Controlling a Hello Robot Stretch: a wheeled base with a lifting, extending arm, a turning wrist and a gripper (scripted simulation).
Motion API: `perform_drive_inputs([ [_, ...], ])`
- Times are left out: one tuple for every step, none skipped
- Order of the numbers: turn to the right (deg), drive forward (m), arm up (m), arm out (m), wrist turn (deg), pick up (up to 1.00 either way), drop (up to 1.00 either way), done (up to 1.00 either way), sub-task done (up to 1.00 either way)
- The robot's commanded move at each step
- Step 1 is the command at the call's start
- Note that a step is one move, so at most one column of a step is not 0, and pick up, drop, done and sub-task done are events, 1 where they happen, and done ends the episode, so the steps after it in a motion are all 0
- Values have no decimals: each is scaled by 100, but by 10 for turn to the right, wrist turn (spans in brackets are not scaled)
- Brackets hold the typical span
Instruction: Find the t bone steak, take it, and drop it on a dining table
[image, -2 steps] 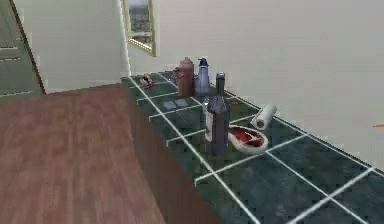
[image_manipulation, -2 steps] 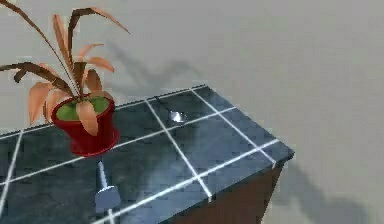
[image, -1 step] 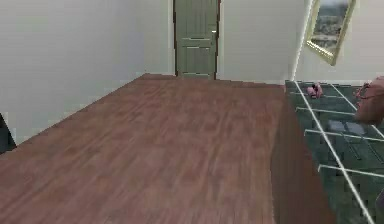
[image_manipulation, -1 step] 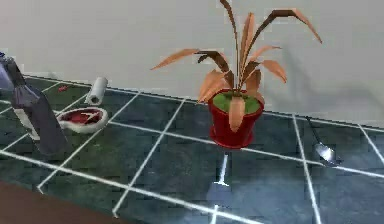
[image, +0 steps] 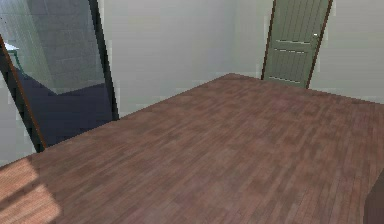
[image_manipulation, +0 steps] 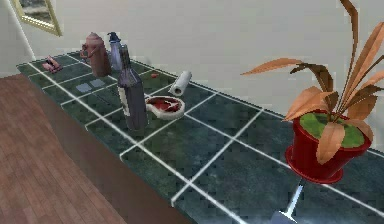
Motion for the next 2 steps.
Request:
perform_drive_inputs([
  [0, 0, 50, 0, 0, 0, 0, 0, 0],
  [0, 0, 38, 0, 0, 0, 0, 0, 0],
])
